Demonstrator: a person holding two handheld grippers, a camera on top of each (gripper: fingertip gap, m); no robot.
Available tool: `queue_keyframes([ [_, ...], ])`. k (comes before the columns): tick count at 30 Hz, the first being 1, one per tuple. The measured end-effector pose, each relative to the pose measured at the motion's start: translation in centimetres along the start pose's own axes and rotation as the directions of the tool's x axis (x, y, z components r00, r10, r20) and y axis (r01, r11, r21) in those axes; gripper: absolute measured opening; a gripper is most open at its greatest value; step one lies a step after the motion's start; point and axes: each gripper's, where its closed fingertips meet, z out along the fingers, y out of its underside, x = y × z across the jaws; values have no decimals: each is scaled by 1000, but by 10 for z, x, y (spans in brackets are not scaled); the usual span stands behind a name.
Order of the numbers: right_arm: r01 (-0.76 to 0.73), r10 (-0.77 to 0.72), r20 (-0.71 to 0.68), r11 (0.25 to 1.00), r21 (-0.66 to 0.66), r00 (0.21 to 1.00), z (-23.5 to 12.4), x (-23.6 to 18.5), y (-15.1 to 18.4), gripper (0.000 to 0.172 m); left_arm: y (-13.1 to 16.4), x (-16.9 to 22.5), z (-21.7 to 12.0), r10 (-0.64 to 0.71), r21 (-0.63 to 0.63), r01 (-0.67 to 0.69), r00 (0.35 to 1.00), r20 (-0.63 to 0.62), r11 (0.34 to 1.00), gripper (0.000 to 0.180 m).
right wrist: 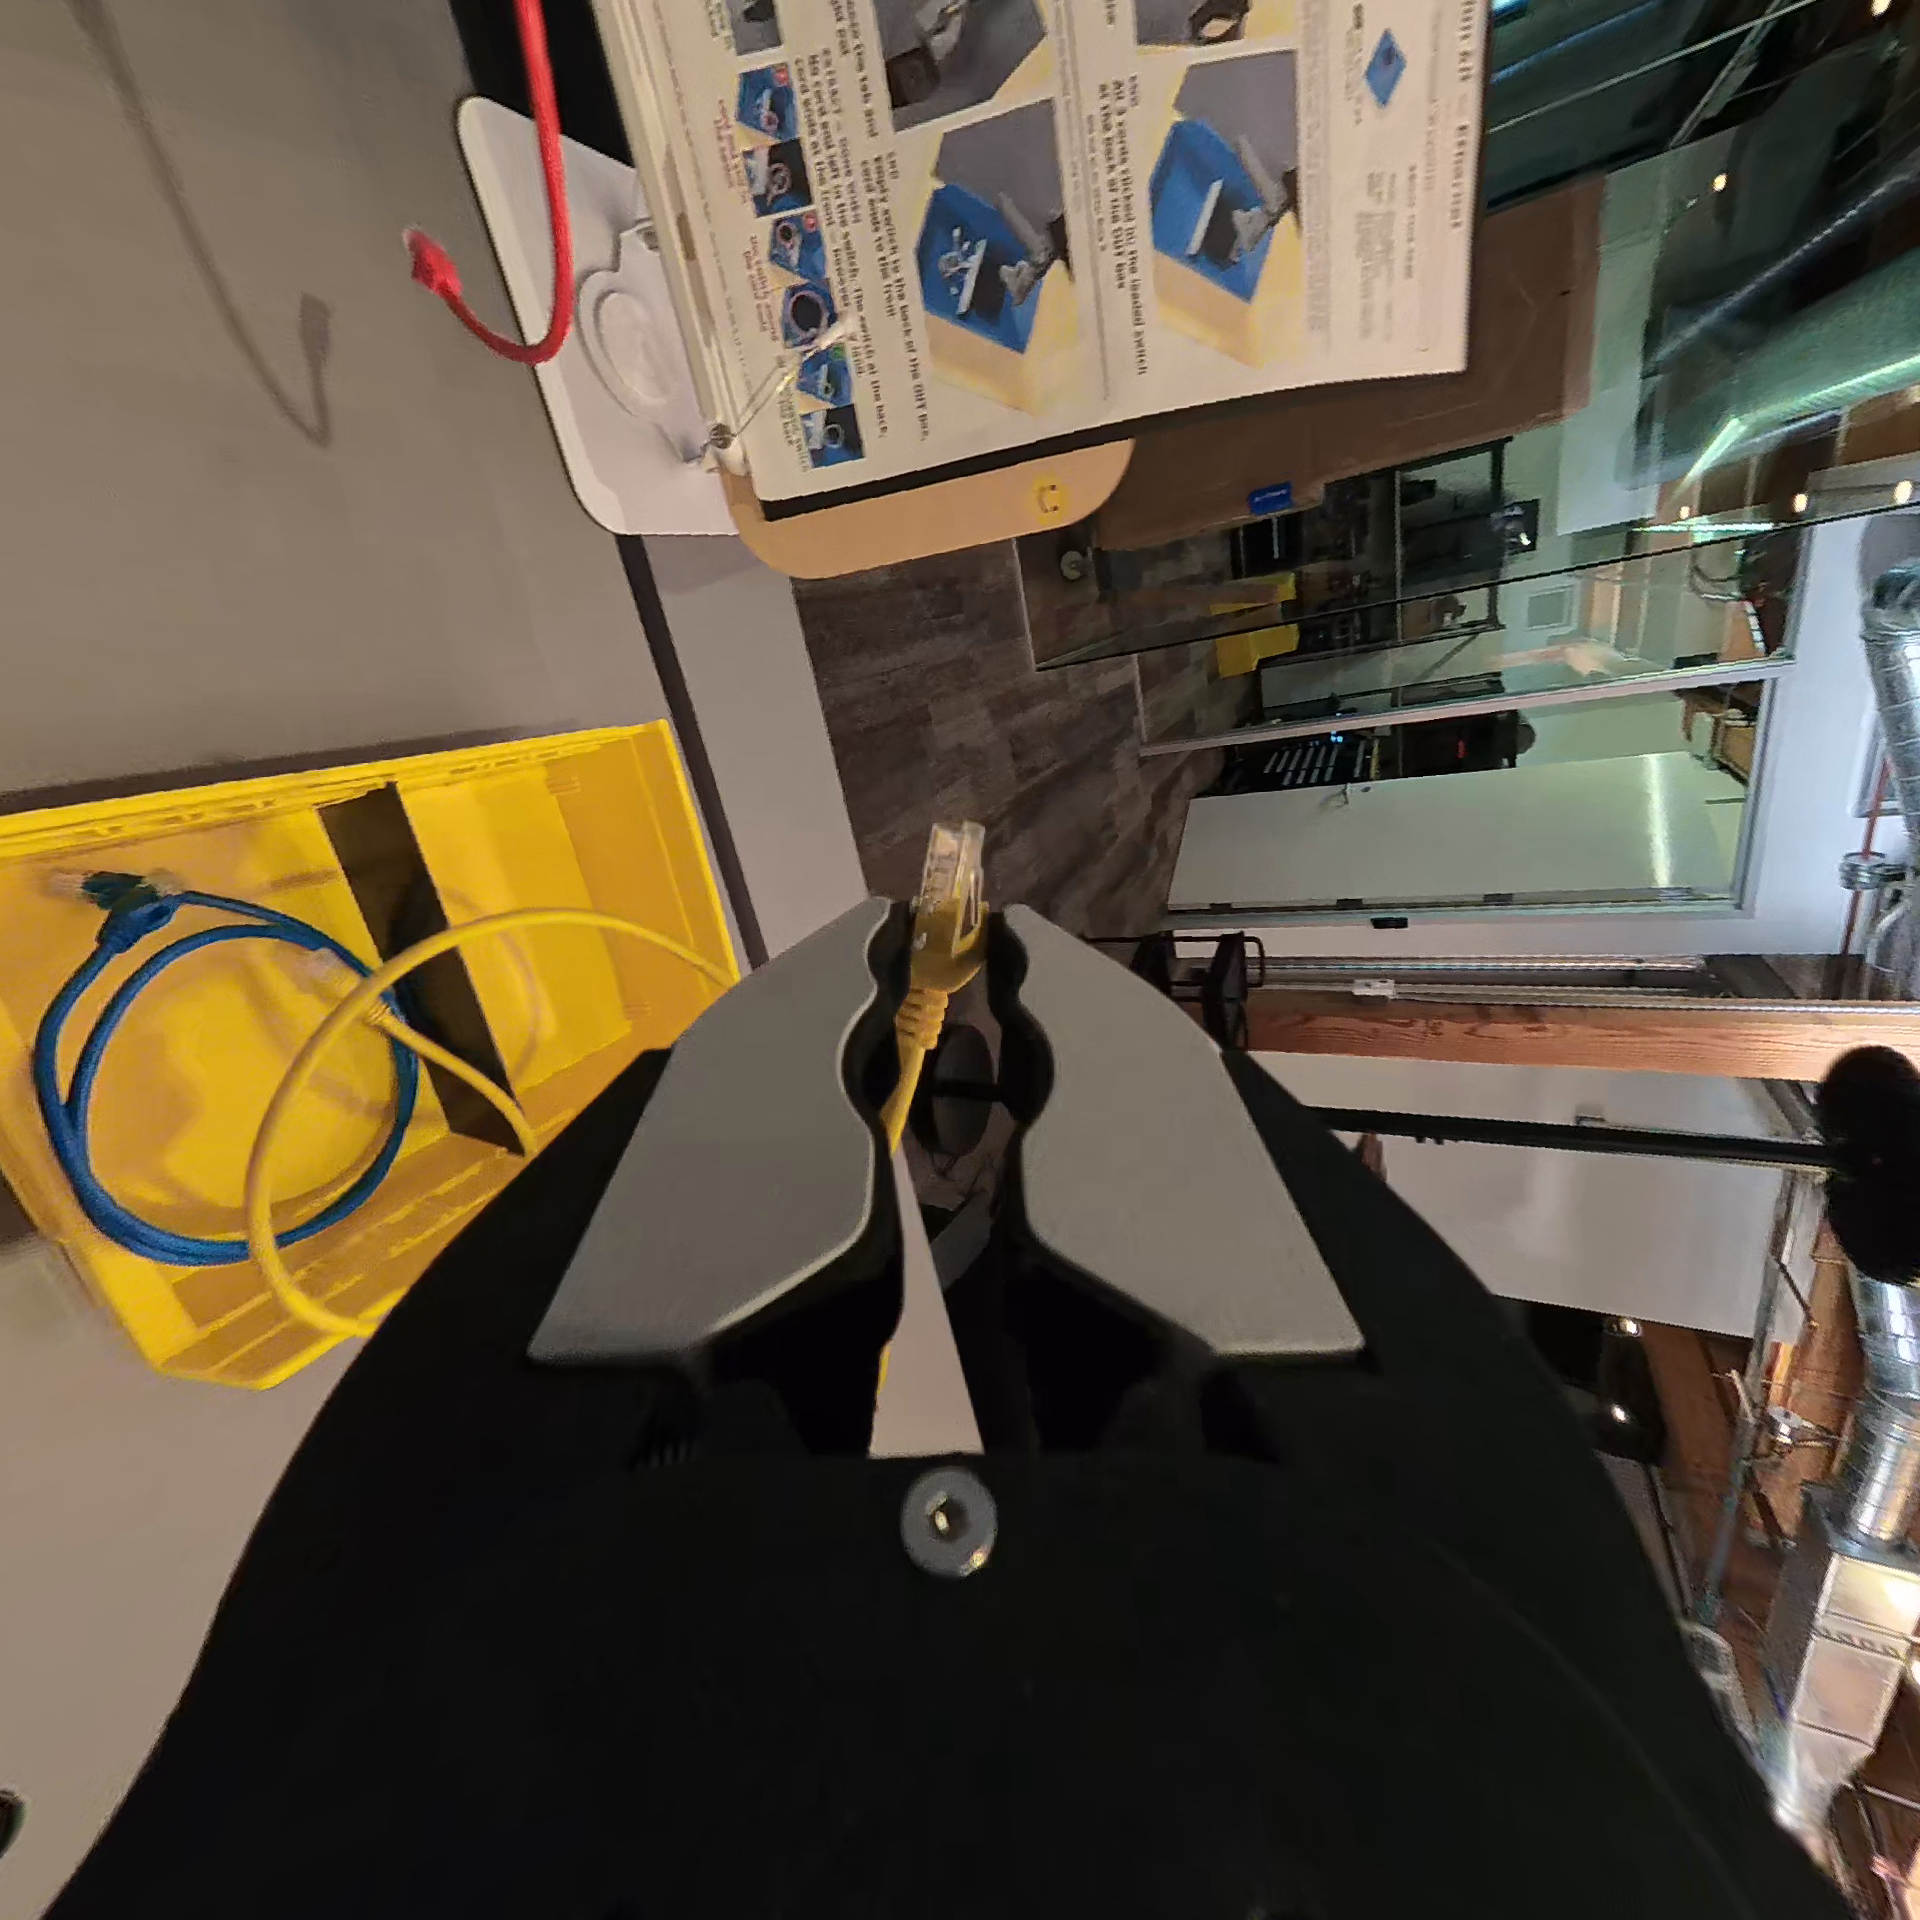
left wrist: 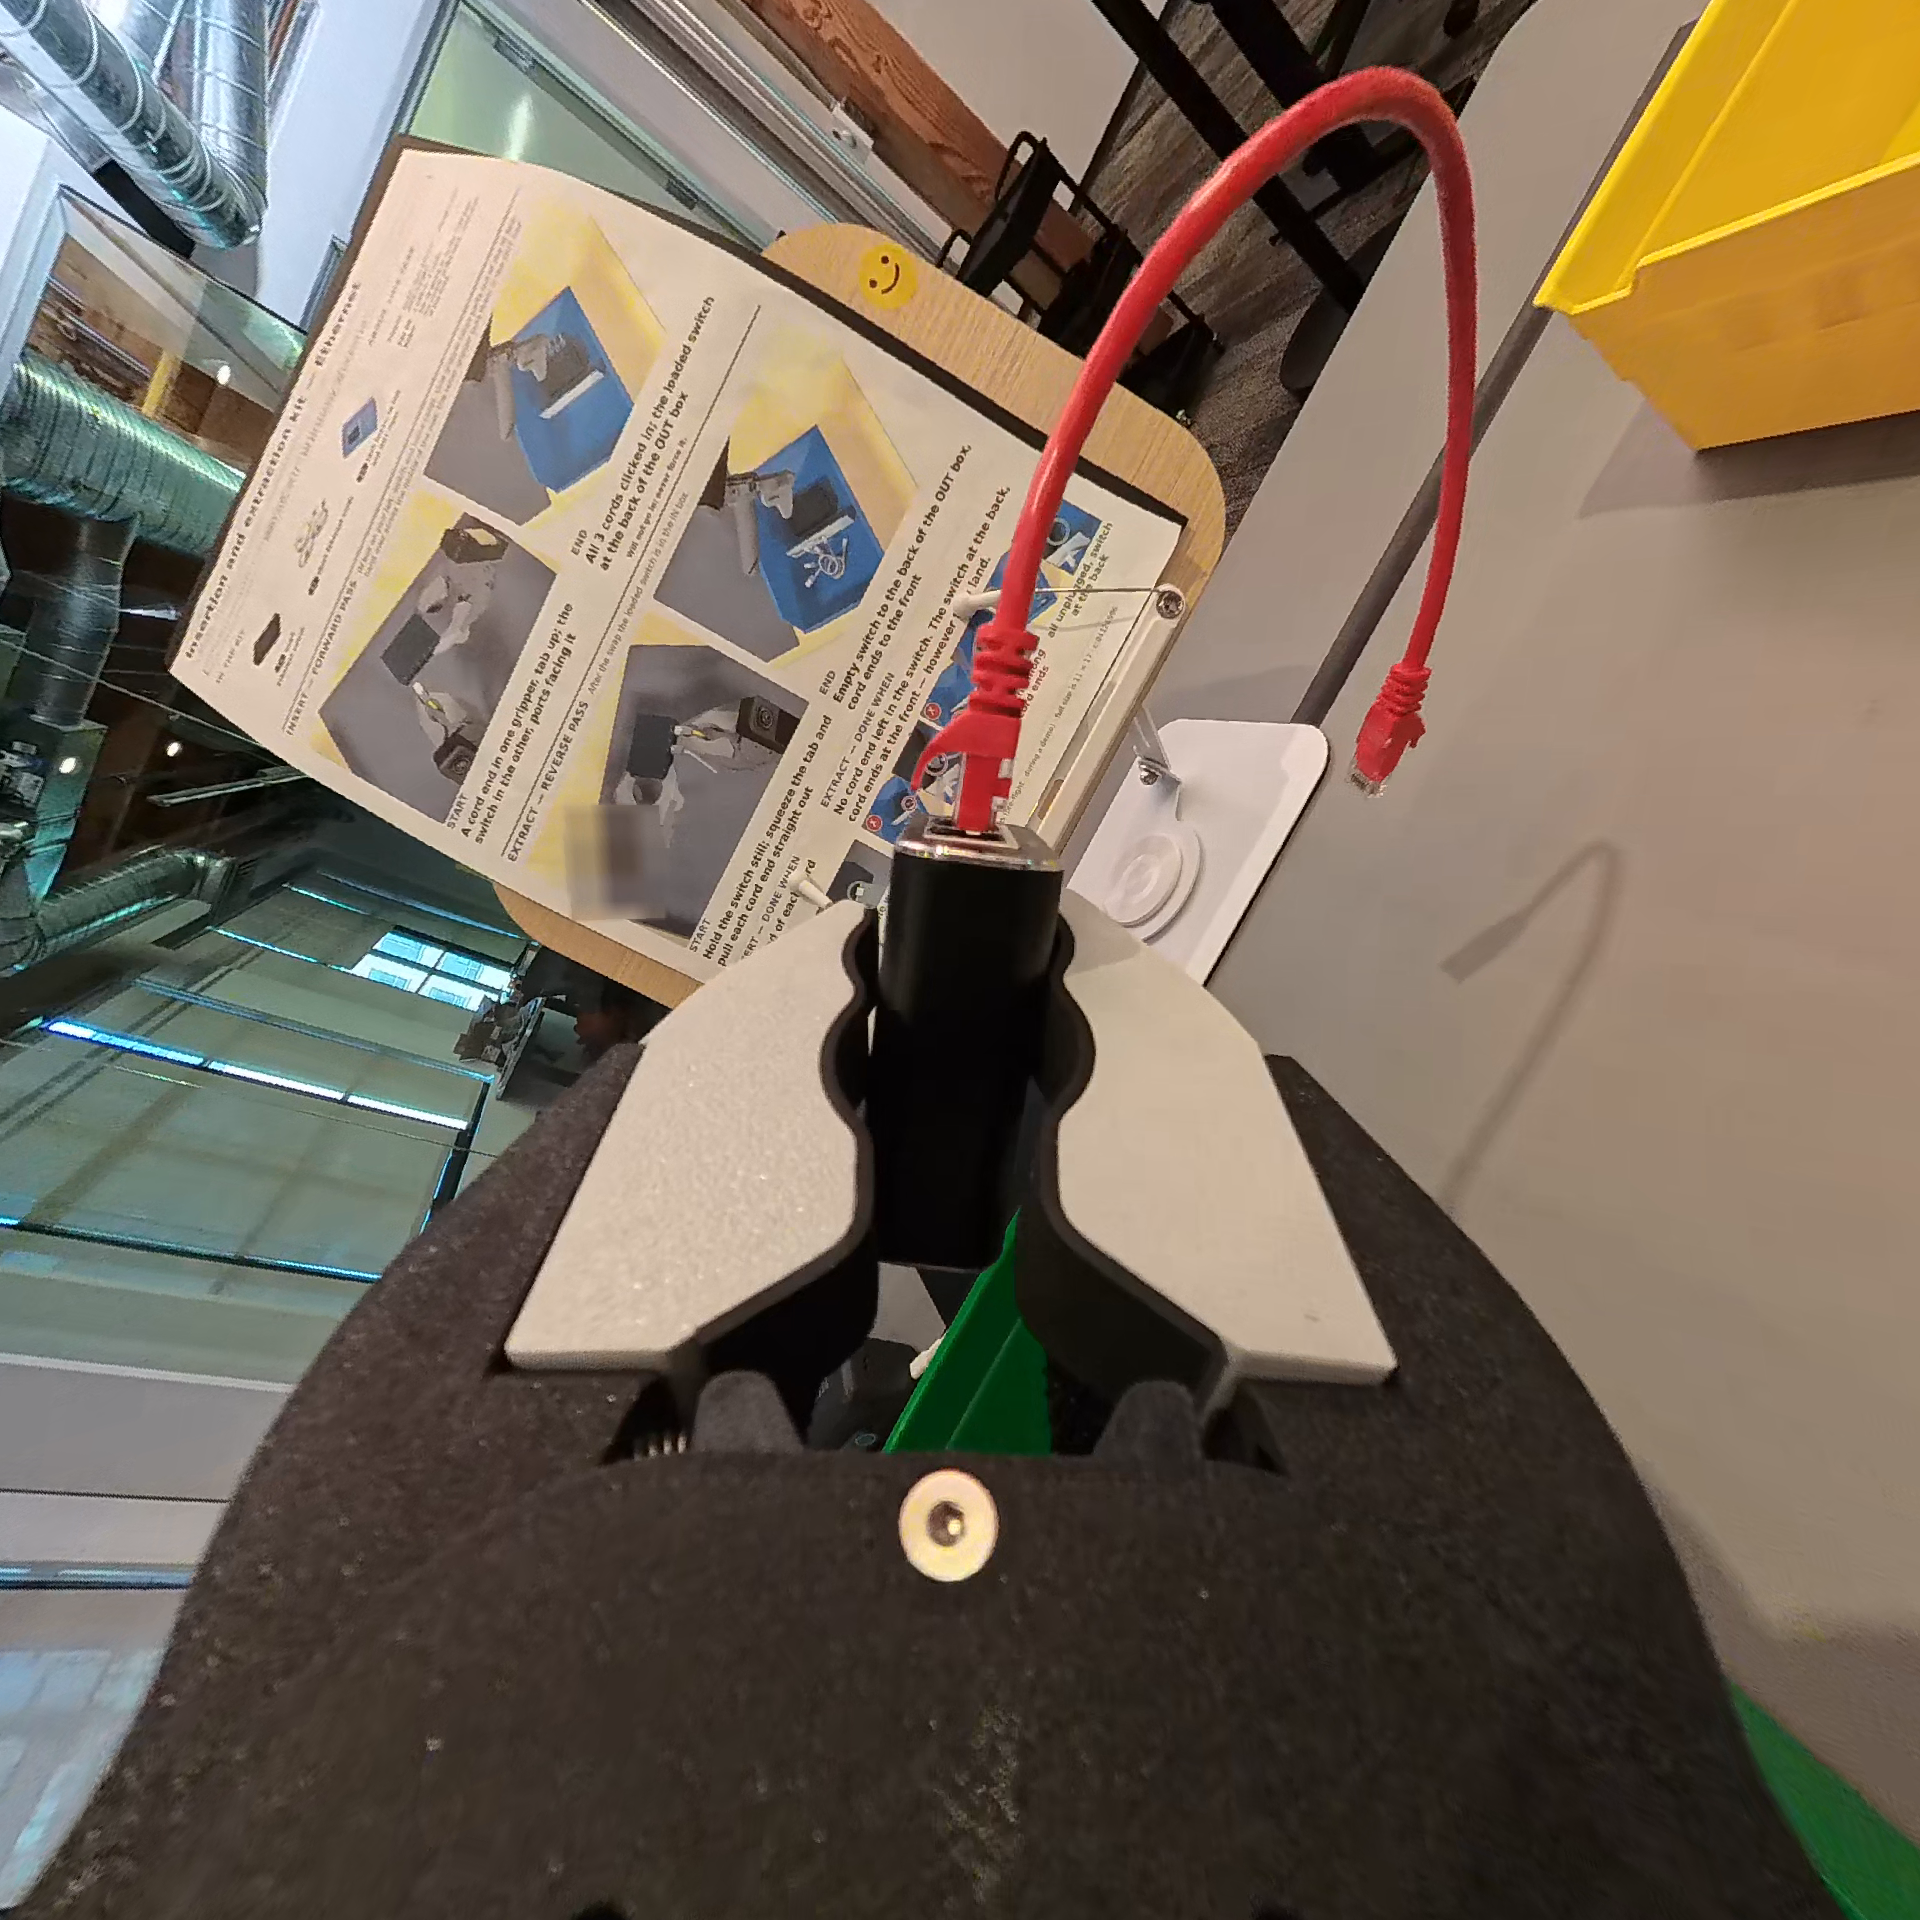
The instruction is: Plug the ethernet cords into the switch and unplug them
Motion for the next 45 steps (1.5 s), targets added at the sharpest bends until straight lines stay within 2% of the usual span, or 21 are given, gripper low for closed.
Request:
queue_keyframes([
  [5,-3,4,94,1000,-6,996,22,-36,6,15,0,2,1,3,-3,-3,1000,-8,1000,26],
  [12,-13,10,249,1000,8,969,42,-108,16,15,-1,5,2,11,0,-11,1000,-15,1000,26],
  [17,-142,130,395,990,0,909,57,-163,36,15,-10,6,-1,16,53,-16,1000,-12,998,27],
  [22,-219,224,524,973,-72,822,72,-218,57,15,-25,7,-8,-19,133,22,1000,-23,991,26],
  [30,-265,247,581,963,-55,775,49,-245,41,15,-28,4,-11,-20,148,22,1000,-11,989,26],
  [34,-310,273,629,949,-52,728,45,-256,37,15,-30,5,-11,-4,143,4,1000,-1,990,26],
  [37,-304,326,532,944,-130,782,70,-248,62,15,-32,6,-10,24,135,-27,999,25,991,26],
  [39,-299,352,505,936,-186,788,90,-252,77,15,-33,9,-10,32,129,-35,999,21,991,26],
  [43,-289,407,549,912,-292,730,125,-284,88,16,-35,16,-7,48,118,-48,999,6,992,26],
  [45,-255,453,647,889,-381,613,129,-315,90,18,-34,18,-6,55,112,-55,998,-2,992,26],
])
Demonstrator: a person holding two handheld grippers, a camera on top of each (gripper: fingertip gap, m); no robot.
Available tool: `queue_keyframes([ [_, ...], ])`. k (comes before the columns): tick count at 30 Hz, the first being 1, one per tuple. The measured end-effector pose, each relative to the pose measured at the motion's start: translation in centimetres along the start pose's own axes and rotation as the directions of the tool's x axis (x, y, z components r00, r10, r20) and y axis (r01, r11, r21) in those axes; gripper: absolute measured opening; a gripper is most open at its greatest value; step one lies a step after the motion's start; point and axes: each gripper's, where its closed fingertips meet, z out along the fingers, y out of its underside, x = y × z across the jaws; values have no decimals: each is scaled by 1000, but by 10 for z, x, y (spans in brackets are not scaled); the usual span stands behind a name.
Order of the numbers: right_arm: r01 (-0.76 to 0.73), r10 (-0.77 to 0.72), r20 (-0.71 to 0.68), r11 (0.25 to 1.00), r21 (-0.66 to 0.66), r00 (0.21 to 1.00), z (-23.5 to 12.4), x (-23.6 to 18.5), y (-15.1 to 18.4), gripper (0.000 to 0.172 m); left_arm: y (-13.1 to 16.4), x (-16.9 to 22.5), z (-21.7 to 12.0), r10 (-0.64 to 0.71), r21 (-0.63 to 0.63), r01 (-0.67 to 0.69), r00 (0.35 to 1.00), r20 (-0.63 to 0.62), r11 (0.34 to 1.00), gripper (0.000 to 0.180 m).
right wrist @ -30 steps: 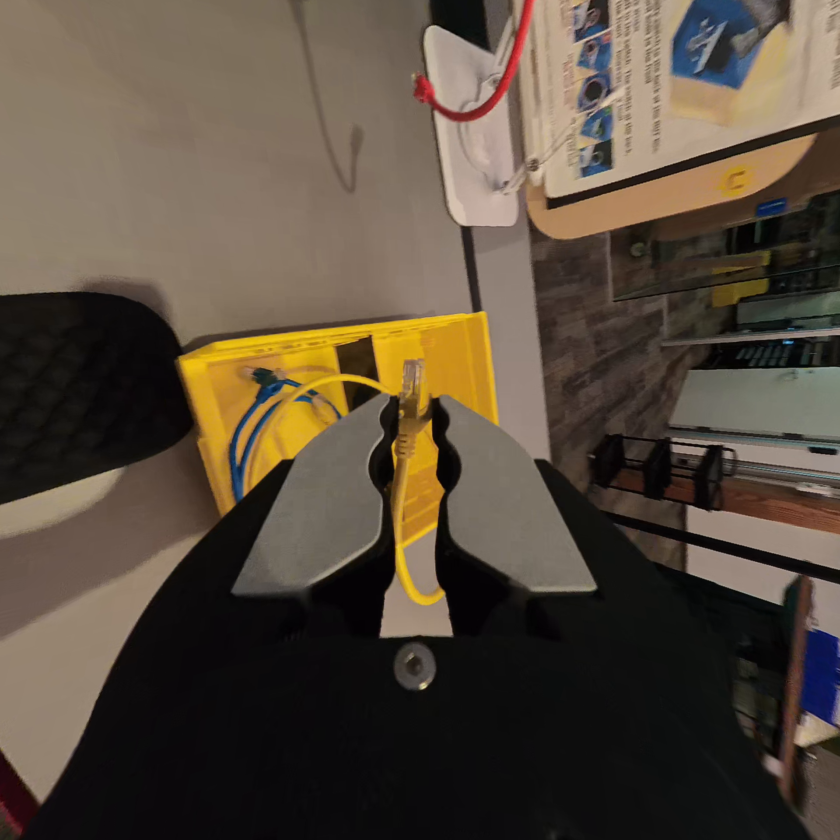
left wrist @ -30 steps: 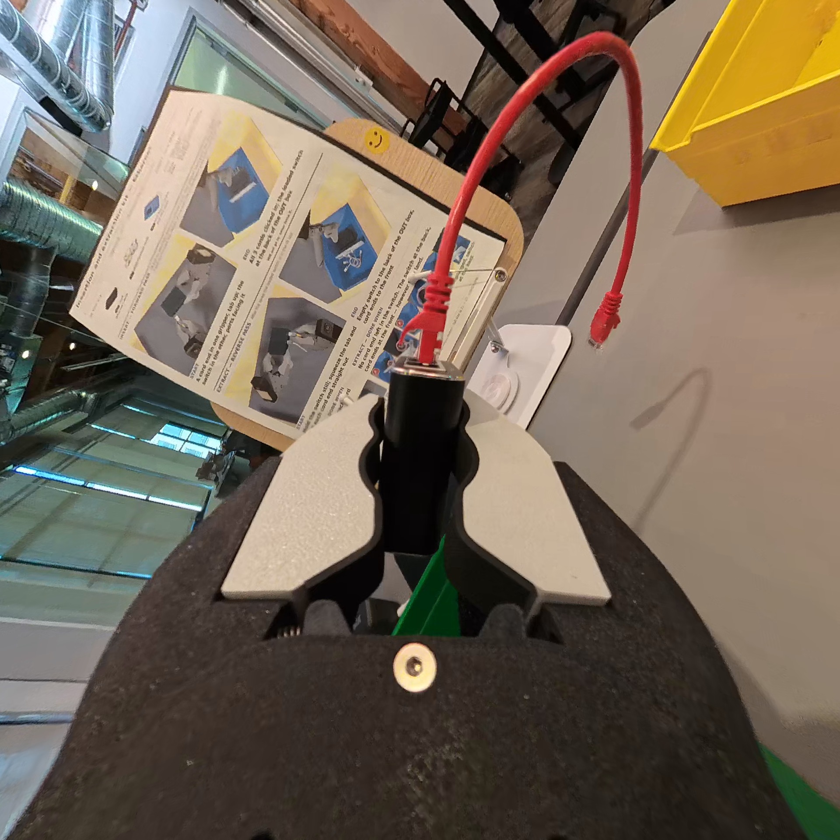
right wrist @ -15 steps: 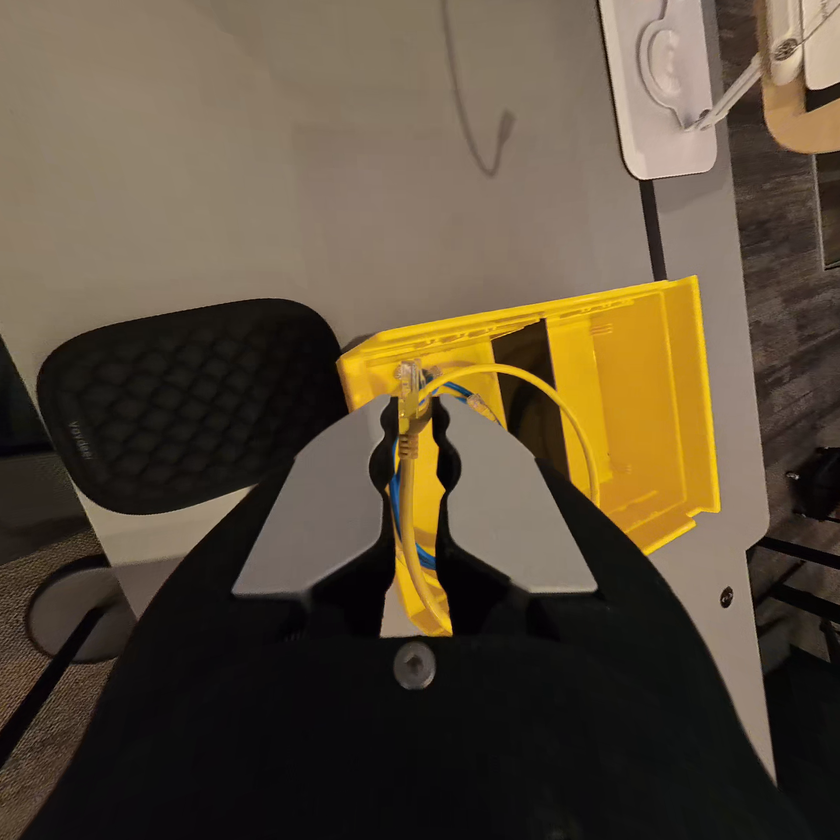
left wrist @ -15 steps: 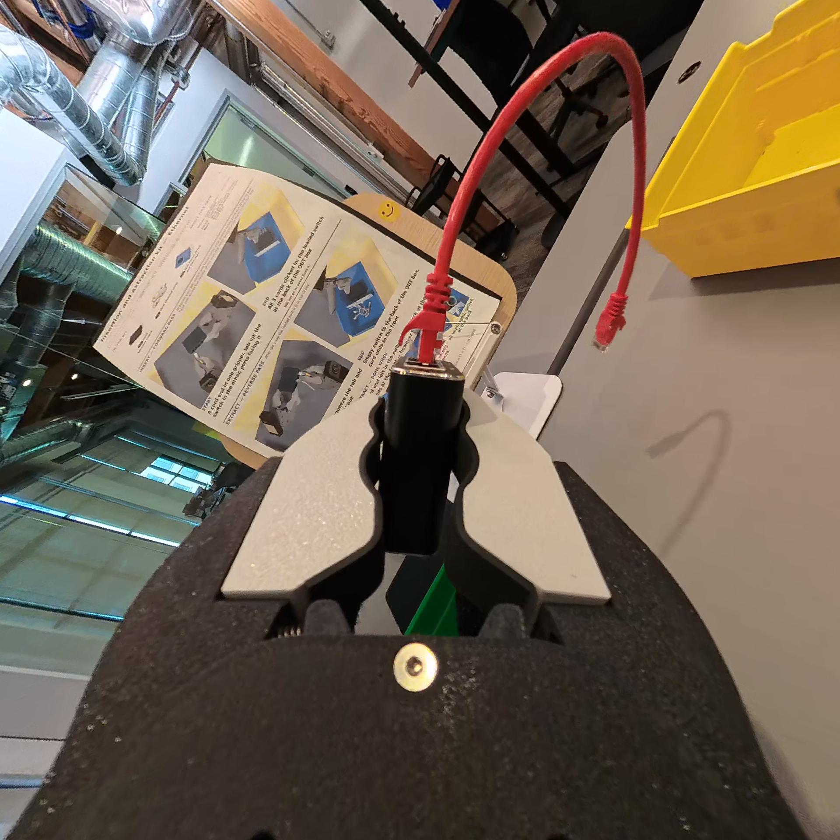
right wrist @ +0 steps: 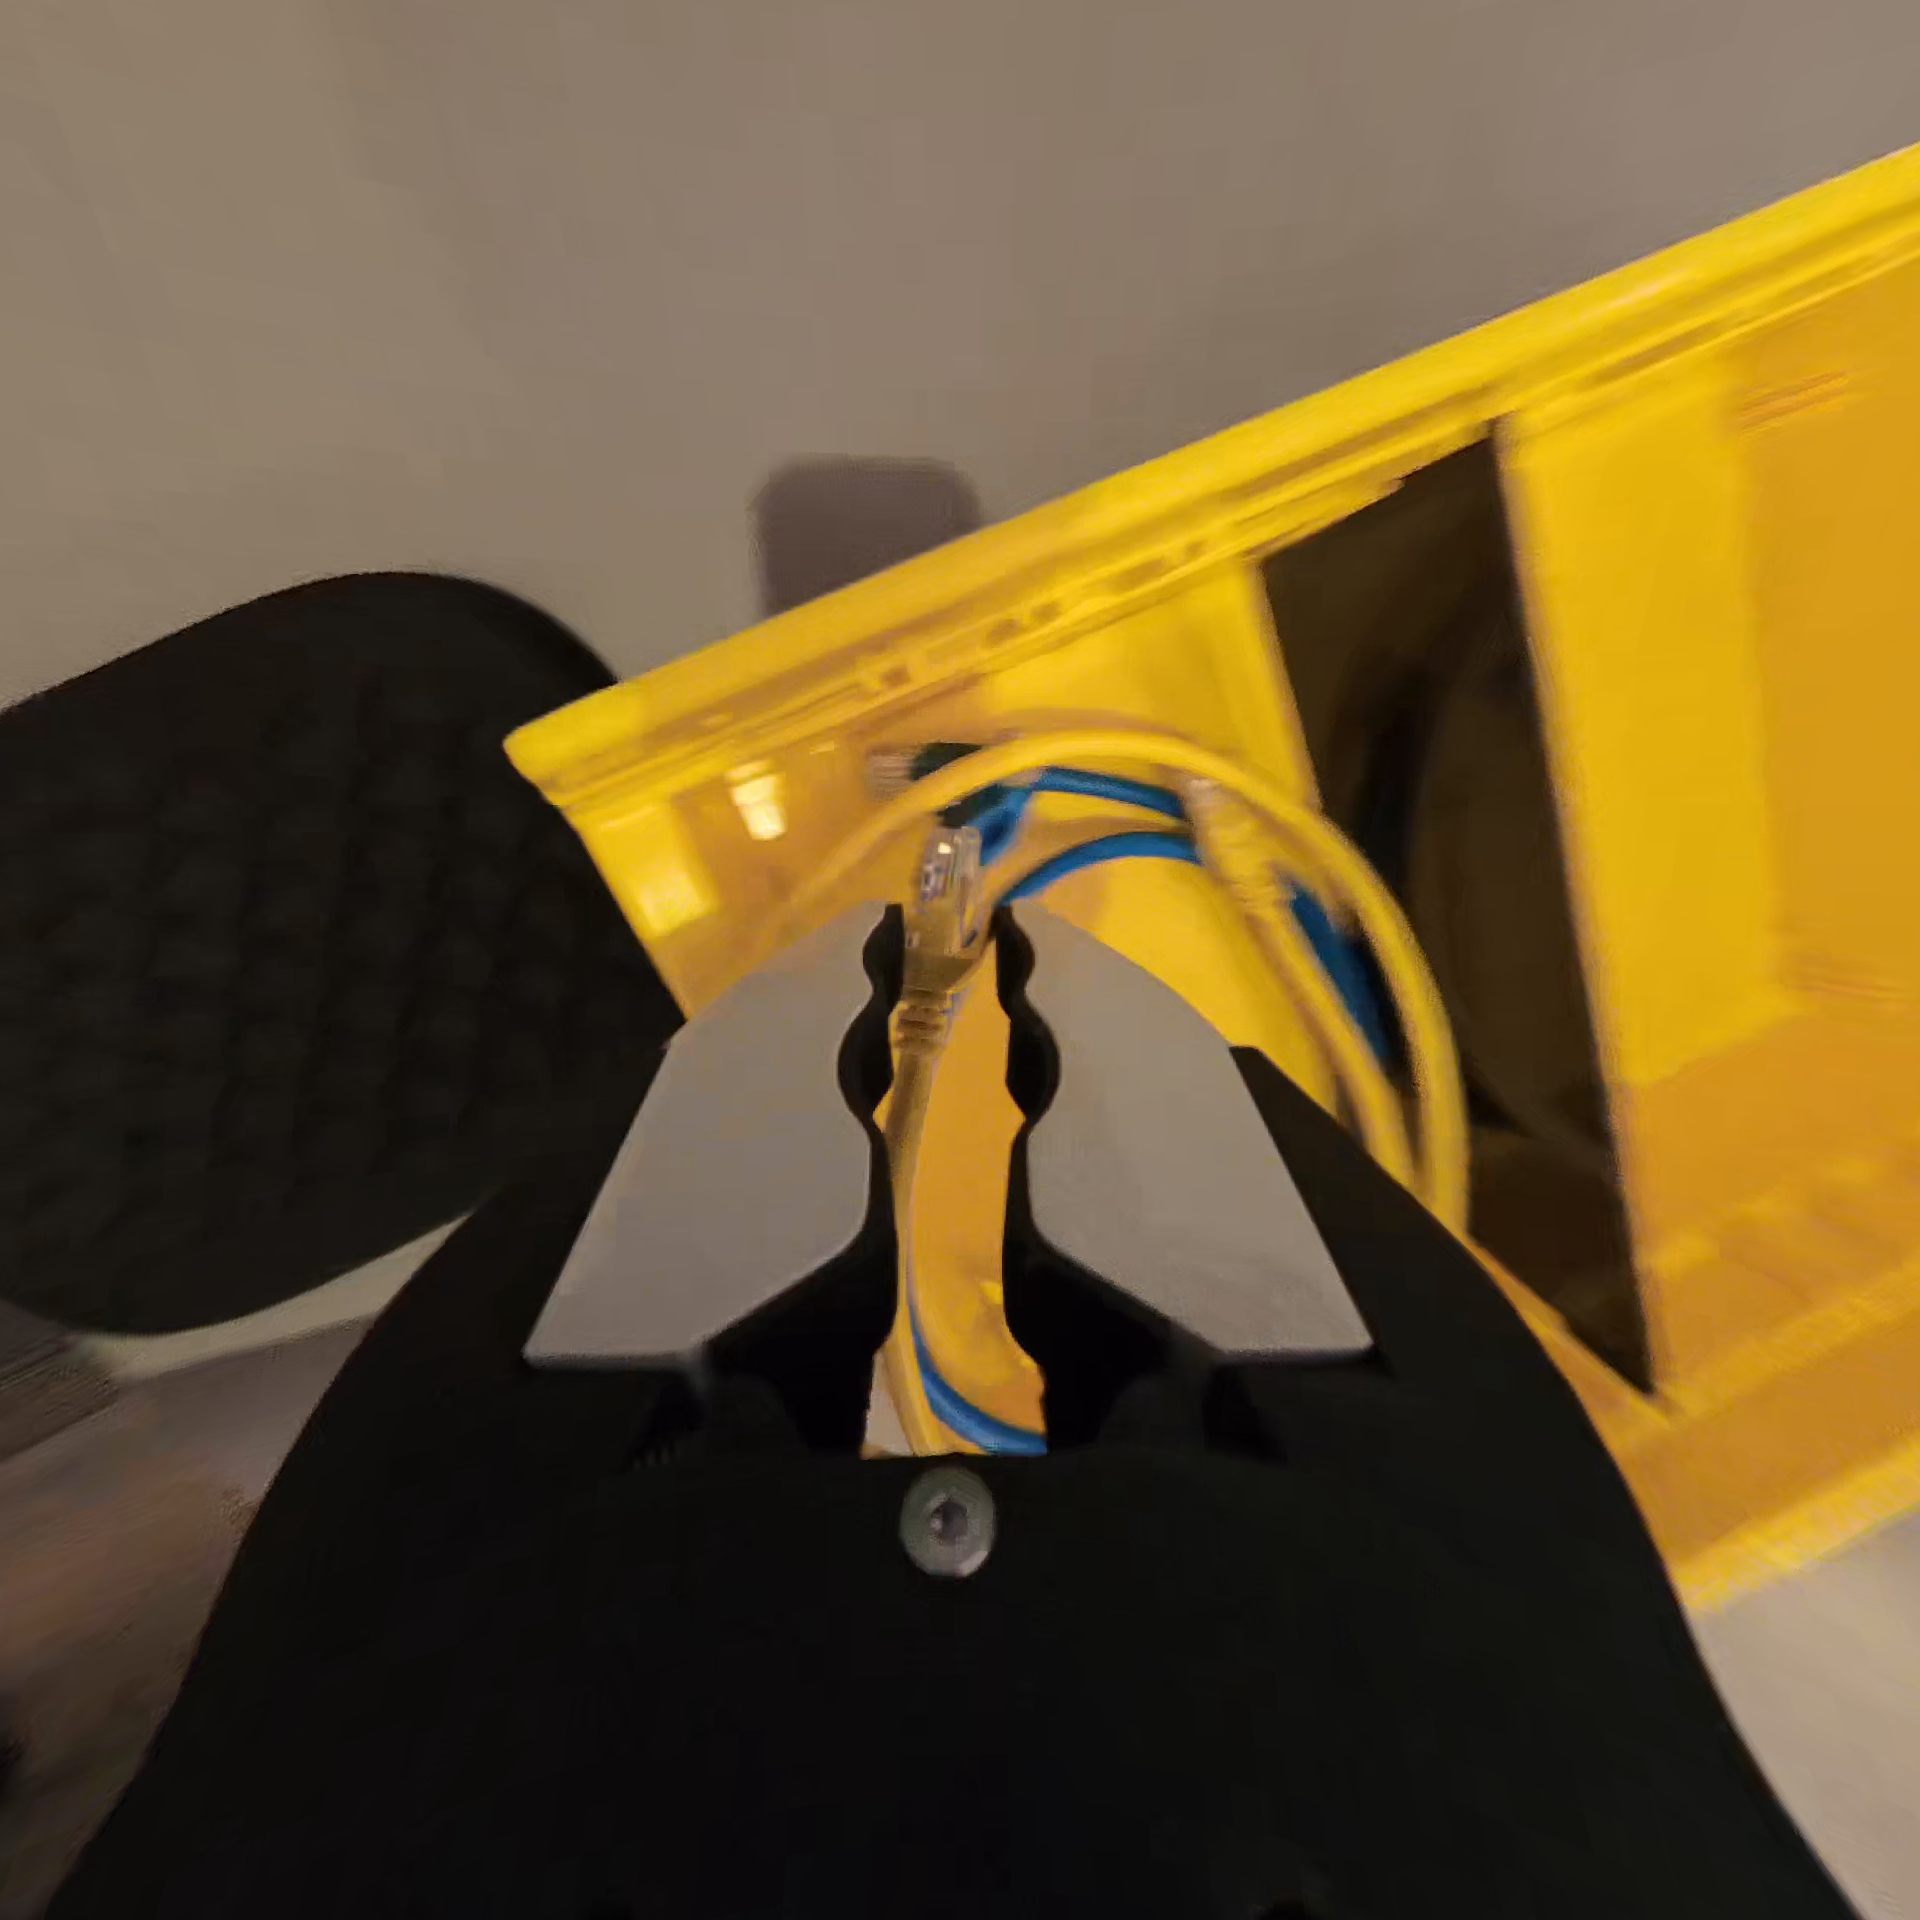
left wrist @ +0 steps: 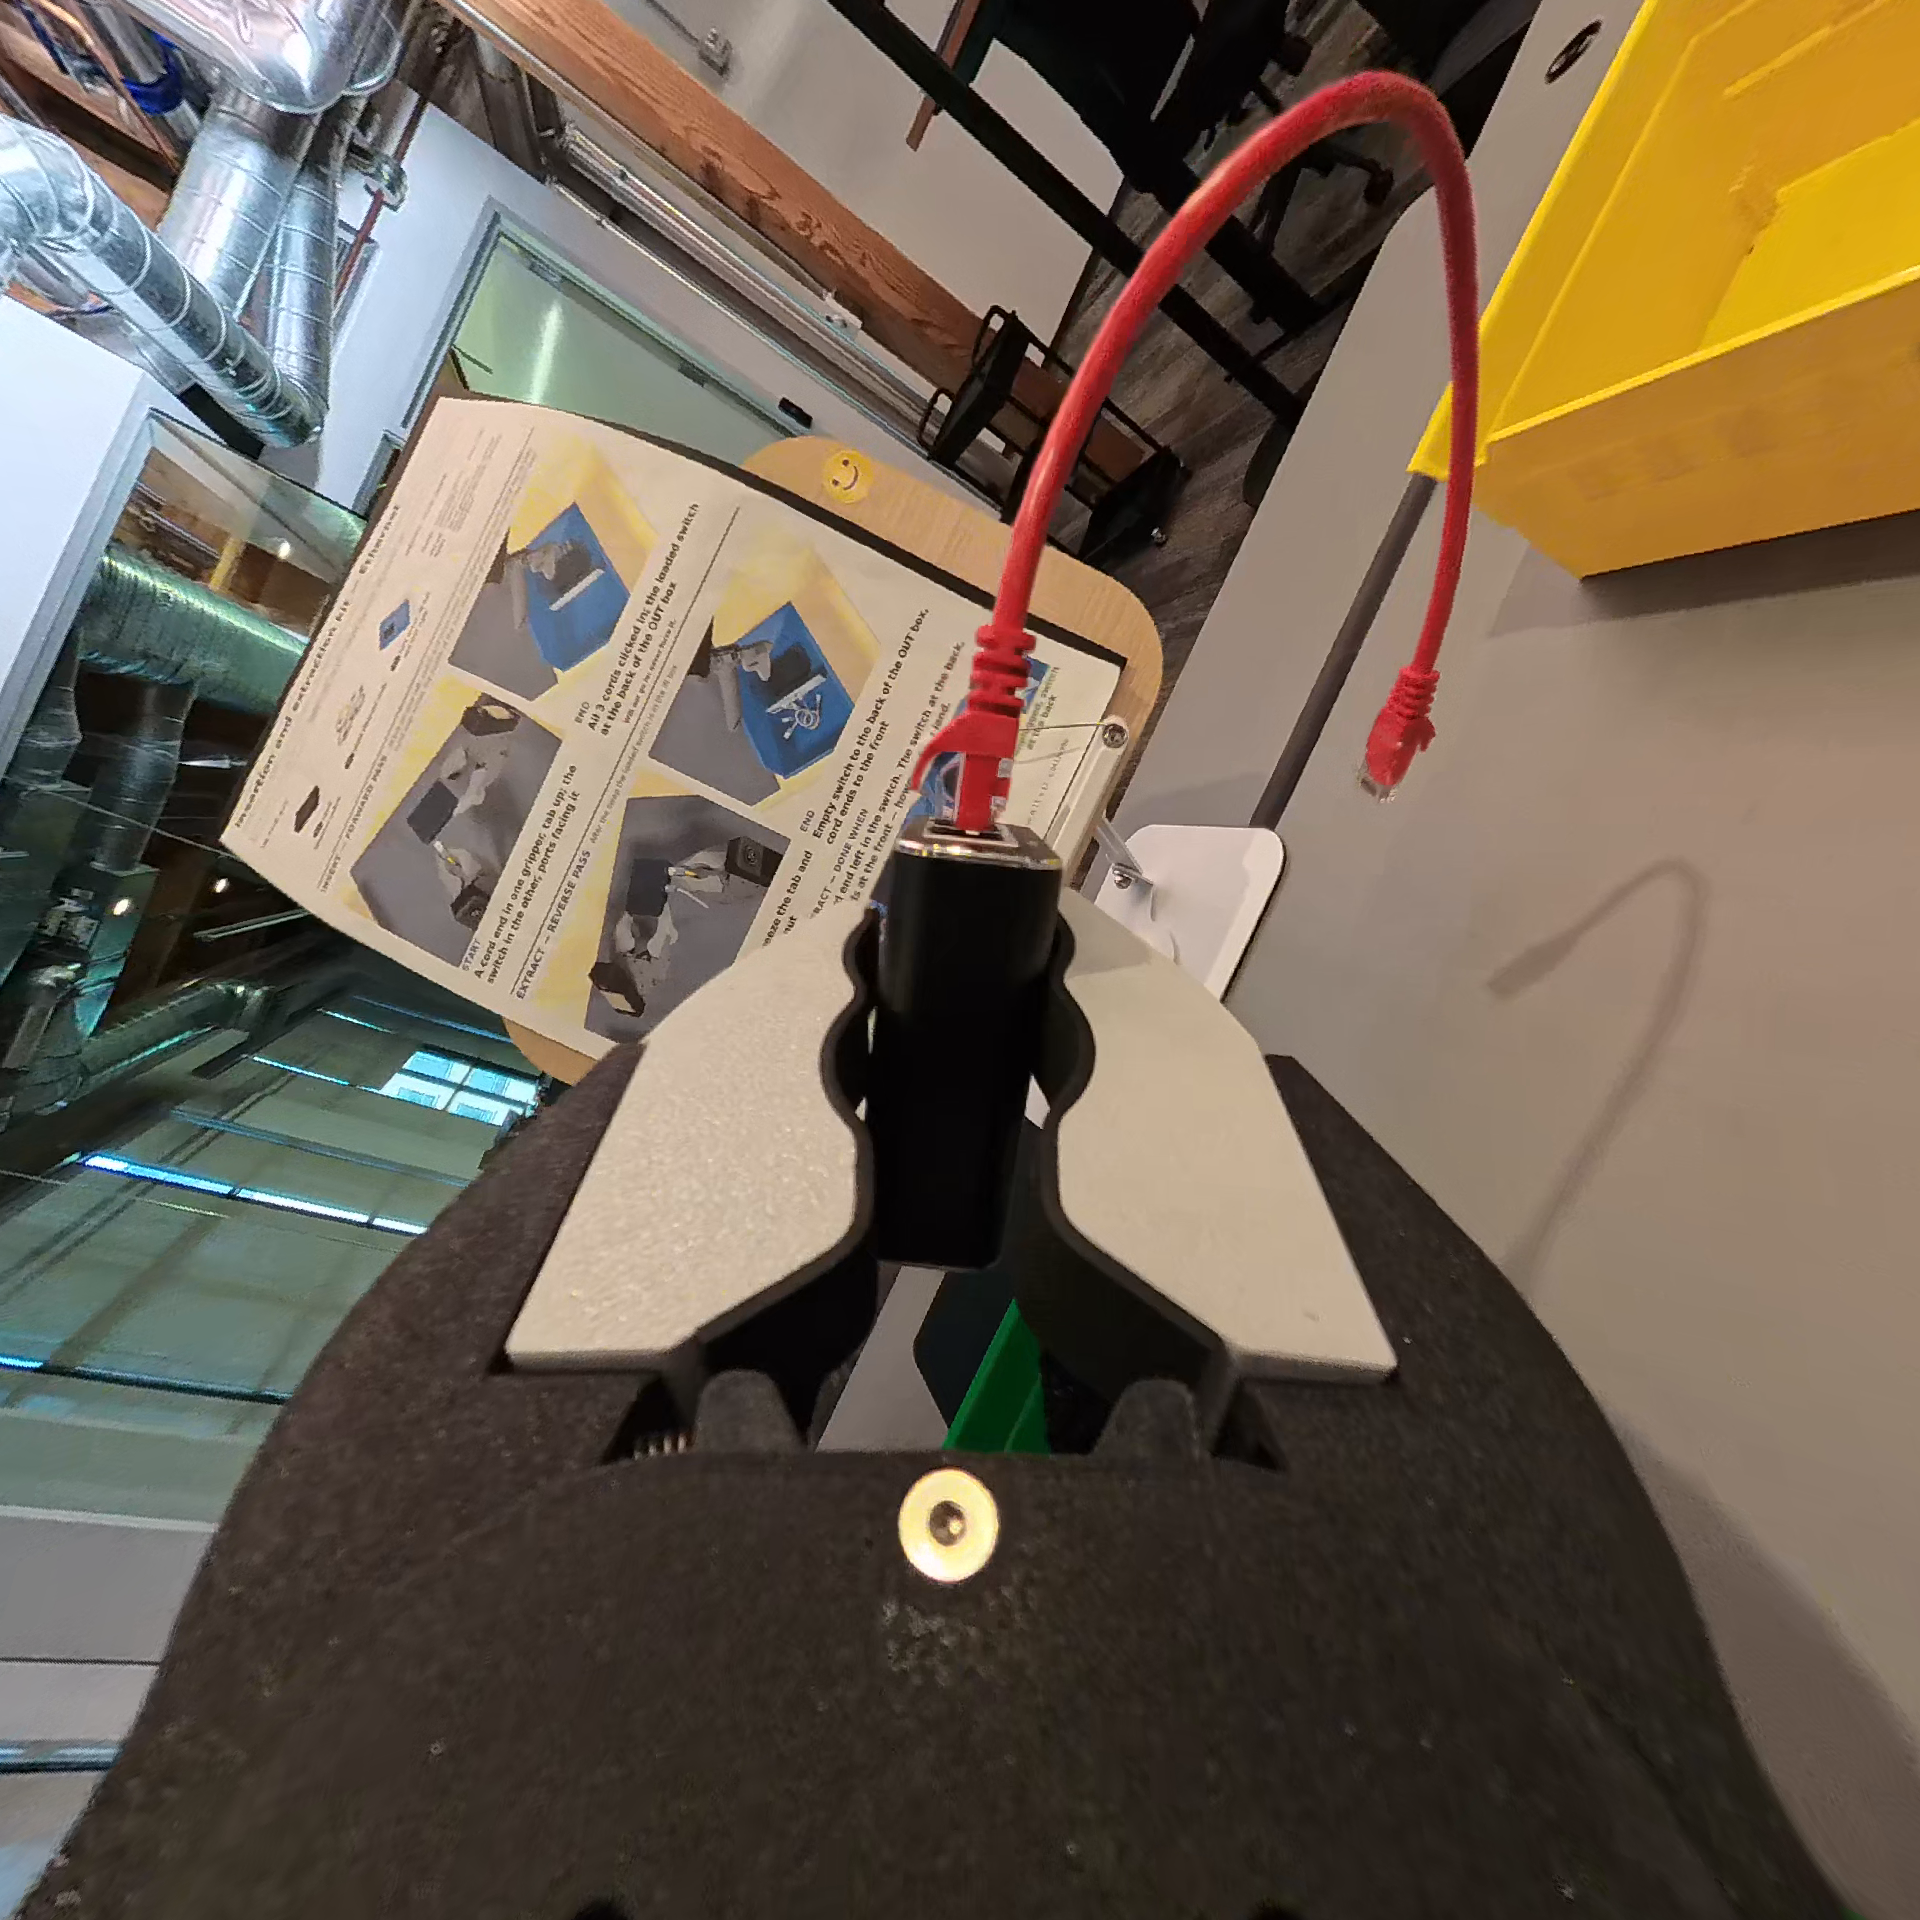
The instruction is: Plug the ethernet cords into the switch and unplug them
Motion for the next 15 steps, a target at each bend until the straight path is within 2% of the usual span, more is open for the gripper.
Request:
queue_keyframes([
  [3,-113,117,148,993,-34,982,13,-11,7,20,-1,3,1,6,-1,-6,1000,-8,1000,26],
  [4,-138,134,184,990,10,974,10,-11,4,22,-1,3,1,5,2,-5,1000,-10,1000,26],
  [7,-181,147,172,962,205,974,-13,5,-10,31,-2,2,0,-9,16,9,1000,-16,1000,26],
  [10,-125,115,49,926,357,992,-45,23,-22,46,-4,3,0,-28,43,30,999,-36,999,26],
  [14,65,49,-205,854,517,977,-97,35,-66,45,-15,10,-1,2,138,7,998,-61,990,27],
  [15,94,37,-251,867,490,967,-102,34,-71,43,-17,12,-1,6,150,4,998,-64,989,26],
])
